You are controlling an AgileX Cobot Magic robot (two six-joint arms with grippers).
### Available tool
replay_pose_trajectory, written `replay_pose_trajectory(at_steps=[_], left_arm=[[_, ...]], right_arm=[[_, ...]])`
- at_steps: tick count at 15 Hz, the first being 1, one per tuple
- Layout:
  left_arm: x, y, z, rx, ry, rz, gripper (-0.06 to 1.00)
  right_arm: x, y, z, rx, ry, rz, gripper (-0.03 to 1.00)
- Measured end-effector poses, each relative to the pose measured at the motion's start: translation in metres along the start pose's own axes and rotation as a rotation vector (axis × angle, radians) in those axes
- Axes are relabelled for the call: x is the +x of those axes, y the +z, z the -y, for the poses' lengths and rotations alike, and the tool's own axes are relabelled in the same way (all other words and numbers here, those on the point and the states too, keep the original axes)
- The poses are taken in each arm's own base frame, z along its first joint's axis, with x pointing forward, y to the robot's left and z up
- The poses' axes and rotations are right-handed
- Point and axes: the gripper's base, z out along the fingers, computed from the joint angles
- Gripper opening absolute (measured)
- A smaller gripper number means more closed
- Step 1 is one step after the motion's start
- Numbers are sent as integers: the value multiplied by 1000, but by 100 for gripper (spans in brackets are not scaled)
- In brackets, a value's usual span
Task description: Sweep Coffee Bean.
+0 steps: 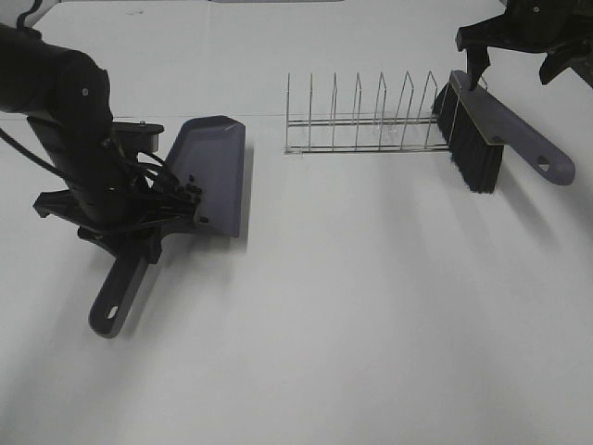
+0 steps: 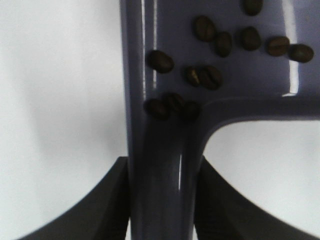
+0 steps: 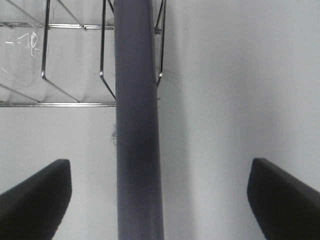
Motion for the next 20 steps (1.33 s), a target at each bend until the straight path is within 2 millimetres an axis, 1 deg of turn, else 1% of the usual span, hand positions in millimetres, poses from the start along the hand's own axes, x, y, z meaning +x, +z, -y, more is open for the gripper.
replay_pose_trajectory(at_steps=[3,7,8,9,10,11,12,13,15,16,18,20], left_arm=[[2,17,5,15,-26,-69,32],[3,20,6,22,-33,-80,32],[3,20,6,24,-36,-81,36],[3,20,6,24,-36,-80,48],[2,20,6,26,-30,-76,68],[2,19,7,27,-26,-73,70],[1,13,7,31,-26,-62,70],[0,0,7,40,-21,-28,70],[-1,-46,6,50,9,75,69],[2,-74,4,44,30,121,69],[17,-122,-3,27,50,151,69],[41,-168,-11,17,57,167,69]], right_arm=[[2,0,-2,-20,5,-18,81],[6,0,-2,-25,5,-61,81],[7,0,-2,-24,5,-73,81],[7,0,-2,-24,4,-76,81],[7,-1,-2,-28,-9,-75,81],[7,-2,-3,-35,-9,-74,81],[6,-7,-4,-46,-4,-67,81],[5,-13,-4,-55,0,-54,81],[6,-33,-4,-77,1,-28,80],[9,-43,-3,-78,-11,-26,80],[23,-63,-2,-77,-23,-38,79],[43,-77,0,-82,-41,-72,79]])
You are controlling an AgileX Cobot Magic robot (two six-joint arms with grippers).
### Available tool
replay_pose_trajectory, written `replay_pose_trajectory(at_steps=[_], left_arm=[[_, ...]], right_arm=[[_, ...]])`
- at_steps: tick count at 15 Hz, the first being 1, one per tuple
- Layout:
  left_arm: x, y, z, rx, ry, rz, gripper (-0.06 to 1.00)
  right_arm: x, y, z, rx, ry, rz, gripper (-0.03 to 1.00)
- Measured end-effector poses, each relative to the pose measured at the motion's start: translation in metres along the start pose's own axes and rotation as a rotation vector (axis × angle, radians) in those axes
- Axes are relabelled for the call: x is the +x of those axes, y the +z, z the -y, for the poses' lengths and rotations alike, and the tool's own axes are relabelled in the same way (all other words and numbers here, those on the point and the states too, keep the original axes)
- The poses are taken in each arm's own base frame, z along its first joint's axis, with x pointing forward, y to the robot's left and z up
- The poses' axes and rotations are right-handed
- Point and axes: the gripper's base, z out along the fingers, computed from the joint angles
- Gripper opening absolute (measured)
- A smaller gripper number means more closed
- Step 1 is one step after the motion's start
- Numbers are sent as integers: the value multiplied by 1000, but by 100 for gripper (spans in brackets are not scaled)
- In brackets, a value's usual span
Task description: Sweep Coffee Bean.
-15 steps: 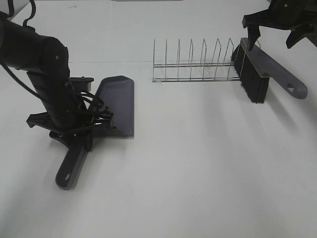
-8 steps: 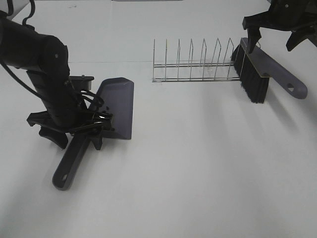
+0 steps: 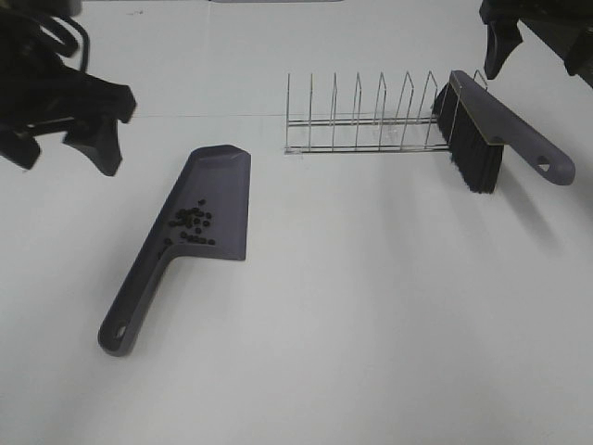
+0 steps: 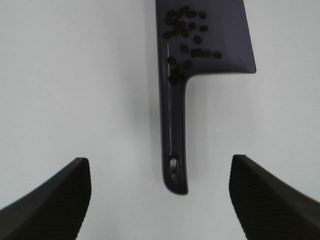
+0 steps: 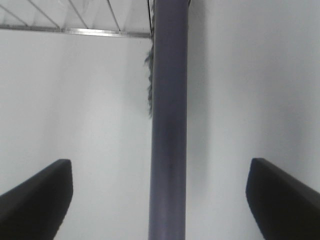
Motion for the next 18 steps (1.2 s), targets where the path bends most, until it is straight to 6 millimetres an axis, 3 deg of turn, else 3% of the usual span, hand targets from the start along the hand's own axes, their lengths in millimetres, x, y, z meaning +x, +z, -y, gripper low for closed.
replay_pose_trajectory(at_steps=[4,7,14,15,18], left_arm=[[40,-79,-16,-5,7,107,69],[77,-101,-28,2,15,166,69],[197,-97,-62,11,144,264,69],[220,-86,-68,27,170,357,69],[240,-65,-73,44,183,430,69]], right_arm=[[67,-33,-3,-23,8,-79,79],[120,-51,-6,-50,20,-109,79],[270,-86,-7,-50,20,-46,79],[309,-95,-8,-50,17,39,79],[350,-105,-8,-50,12,189,79]])
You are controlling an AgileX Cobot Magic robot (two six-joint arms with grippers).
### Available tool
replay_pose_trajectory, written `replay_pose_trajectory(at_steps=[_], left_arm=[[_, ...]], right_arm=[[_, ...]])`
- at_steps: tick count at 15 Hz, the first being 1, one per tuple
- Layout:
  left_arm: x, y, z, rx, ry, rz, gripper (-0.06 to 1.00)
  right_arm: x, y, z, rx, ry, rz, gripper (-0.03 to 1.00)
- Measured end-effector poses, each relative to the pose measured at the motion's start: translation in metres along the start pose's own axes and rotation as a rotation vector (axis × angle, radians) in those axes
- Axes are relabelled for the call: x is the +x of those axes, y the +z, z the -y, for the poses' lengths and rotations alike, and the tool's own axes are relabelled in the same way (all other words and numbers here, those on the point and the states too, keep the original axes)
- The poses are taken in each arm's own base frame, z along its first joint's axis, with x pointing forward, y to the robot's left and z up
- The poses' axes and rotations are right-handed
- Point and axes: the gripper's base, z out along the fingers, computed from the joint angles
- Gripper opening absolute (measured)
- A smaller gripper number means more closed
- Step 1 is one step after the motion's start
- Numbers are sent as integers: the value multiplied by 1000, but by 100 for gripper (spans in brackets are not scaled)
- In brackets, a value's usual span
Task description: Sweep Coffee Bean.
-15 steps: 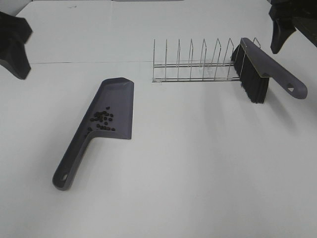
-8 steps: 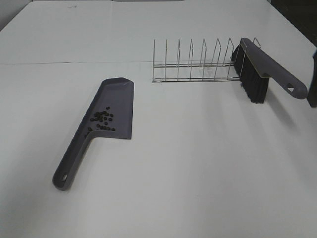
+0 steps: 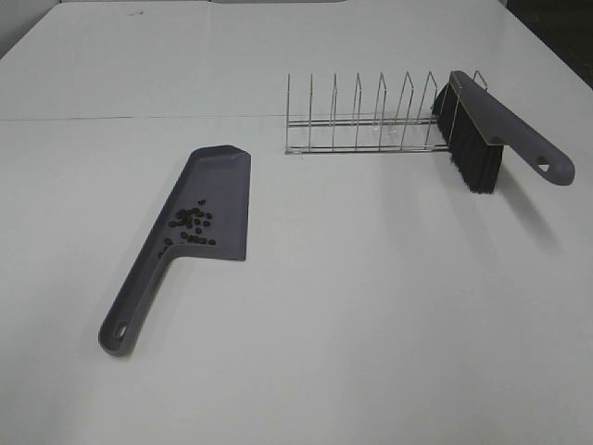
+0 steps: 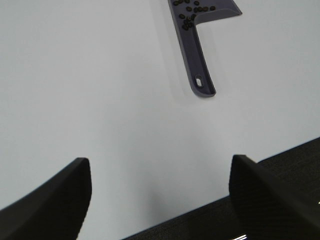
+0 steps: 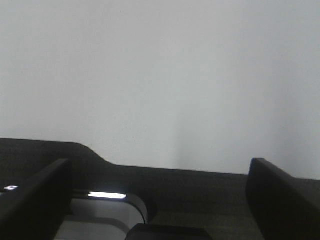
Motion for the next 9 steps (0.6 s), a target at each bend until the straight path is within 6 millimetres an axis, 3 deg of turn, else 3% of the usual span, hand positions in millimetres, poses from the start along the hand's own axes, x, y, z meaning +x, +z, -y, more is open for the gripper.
replay_pose_trajectory(at_steps=[4,9], left_arm=[[12,-1,4,59,129,26,69],[12,-1,9,107,198,30,69]], right_arm=[[44,-28,-1,5,-62,333,79],[62,-34,-2,11,-104,536,79]])
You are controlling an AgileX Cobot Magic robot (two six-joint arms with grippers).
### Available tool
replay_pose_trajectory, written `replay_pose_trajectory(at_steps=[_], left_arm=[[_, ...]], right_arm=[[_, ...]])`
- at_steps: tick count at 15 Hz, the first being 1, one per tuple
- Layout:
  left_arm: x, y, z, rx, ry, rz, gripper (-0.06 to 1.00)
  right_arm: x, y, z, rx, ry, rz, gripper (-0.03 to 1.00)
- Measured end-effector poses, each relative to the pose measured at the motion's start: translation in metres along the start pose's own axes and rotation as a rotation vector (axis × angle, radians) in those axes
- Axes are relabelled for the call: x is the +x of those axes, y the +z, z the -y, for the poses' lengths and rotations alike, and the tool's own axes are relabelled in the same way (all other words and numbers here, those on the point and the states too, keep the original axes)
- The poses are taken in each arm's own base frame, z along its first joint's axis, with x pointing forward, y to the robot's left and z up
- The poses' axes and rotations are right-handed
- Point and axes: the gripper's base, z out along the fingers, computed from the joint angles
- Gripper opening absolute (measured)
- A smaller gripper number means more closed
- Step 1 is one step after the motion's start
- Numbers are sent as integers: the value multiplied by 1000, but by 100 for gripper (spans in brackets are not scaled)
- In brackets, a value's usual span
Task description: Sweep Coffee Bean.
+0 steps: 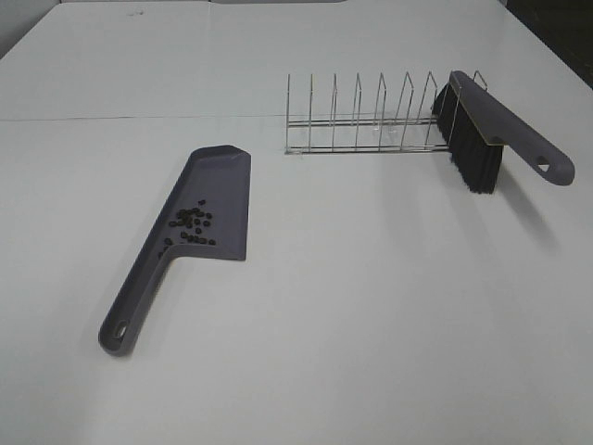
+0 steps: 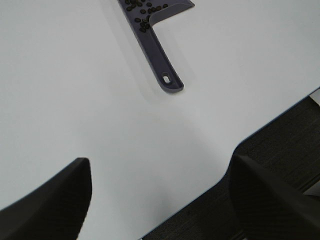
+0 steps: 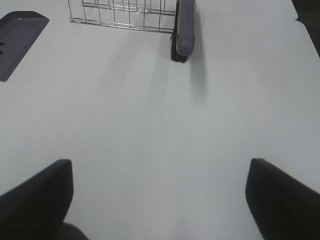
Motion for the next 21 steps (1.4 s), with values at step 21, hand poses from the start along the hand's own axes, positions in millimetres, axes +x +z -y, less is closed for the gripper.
replay_pose_trajectory(at_steps=[21], left_arm=[[4,-7,-2,-68,-71,49,69]], right_arm=[[-1,0,0,0,-1,8,79]])
